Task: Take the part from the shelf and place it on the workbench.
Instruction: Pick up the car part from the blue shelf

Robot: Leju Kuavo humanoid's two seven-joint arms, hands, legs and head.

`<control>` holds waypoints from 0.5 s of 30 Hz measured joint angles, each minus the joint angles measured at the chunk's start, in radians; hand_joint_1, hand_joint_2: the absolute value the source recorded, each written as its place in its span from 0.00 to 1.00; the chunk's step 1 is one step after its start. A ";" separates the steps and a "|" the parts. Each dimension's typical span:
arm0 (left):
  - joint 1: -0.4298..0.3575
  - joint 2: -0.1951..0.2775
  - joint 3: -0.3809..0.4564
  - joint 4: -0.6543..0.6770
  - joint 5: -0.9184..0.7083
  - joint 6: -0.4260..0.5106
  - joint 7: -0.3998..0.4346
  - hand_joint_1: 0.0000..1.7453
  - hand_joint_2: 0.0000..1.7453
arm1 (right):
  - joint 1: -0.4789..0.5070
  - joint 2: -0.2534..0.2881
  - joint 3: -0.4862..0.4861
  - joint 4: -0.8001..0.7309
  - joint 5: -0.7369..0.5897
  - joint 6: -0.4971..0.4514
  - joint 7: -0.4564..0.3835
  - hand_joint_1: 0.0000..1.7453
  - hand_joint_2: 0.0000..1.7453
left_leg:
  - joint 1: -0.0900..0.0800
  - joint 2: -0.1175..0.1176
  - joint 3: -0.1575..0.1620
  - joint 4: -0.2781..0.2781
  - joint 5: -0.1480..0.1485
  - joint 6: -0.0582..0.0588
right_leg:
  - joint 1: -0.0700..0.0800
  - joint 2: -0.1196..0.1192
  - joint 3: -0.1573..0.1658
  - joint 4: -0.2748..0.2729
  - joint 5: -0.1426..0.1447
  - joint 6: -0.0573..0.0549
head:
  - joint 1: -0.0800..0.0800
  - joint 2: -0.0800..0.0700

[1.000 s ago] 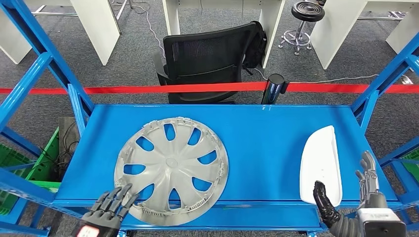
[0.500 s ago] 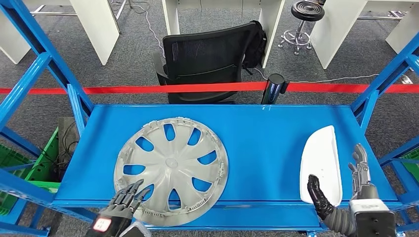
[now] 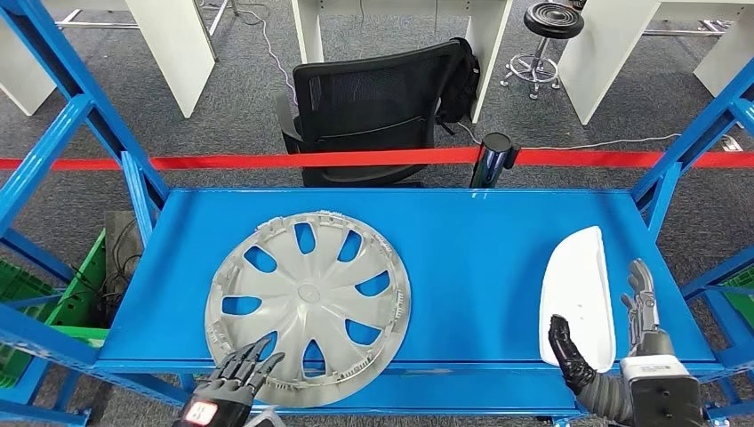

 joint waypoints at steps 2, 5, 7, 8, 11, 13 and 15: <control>0.001 0.000 -0.001 0.008 -0.004 -0.018 0.000 0.00 1.00 | -0.002 0.000 0.000 0.005 0.001 0.004 0.000 0.00 1.00 | 0.000 0.000 0.000 0.000 0.000 0.000 | 0.000 0.000 0.000 0.000 0.000 0.000 | 0.000 0.000; 0.002 0.000 -0.003 0.017 -0.003 -0.027 0.000 0.00 1.00 | -0.006 0.002 0.000 0.010 0.000 0.008 0.000 0.00 1.00 | 0.000 0.000 0.000 0.000 0.000 0.000 | 0.000 0.000 0.000 0.000 0.000 0.000 | -0.001 0.000; 0.002 -0.001 -0.004 0.023 -0.003 -0.027 0.000 0.00 1.00 | -0.008 0.002 0.000 0.013 -0.002 0.011 0.000 0.00 1.00 | 0.000 0.000 0.000 0.000 0.000 0.000 | 0.000 0.000 0.000 0.000 0.000 0.000 | -0.001 0.000; 0.002 -0.002 -0.004 0.026 -0.004 -0.027 0.000 0.00 1.00 | -0.010 0.002 0.000 0.014 -0.004 0.011 0.000 0.00 1.00 | 0.000 0.000 0.000 0.000 0.000 0.000 | 0.000 0.000 0.000 0.000 0.000 0.000 | -0.001 0.000; 0.001 -0.005 -0.007 0.035 -0.007 -0.025 0.000 0.00 1.00 | -0.013 0.002 0.001 0.020 -0.009 0.011 0.002 0.00 1.00 | 0.000 0.000 0.000 0.000 0.000 0.000 | 0.000 0.000 0.000 0.000 0.000 0.000 | -0.001 0.000; 0.000 -0.008 -0.010 0.040 -0.012 -0.025 0.000 0.00 1.00 | -0.017 0.002 0.003 0.025 -0.009 0.010 0.005 0.00 1.00 | 0.000 0.000 0.000 0.000 0.000 0.000 | 0.000 0.000 0.000 0.000 0.000 0.000 | 0.000 0.000; -0.001 -0.010 -0.014 0.046 -0.016 -0.024 0.000 0.00 1.00 | -0.021 0.002 0.005 0.028 -0.006 0.007 0.010 0.00 1.00 | 0.000 0.000 0.000 0.000 0.000 0.000 | 0.000 0.000 0.000 0.000 0.000 0.000 | 0.000 0.000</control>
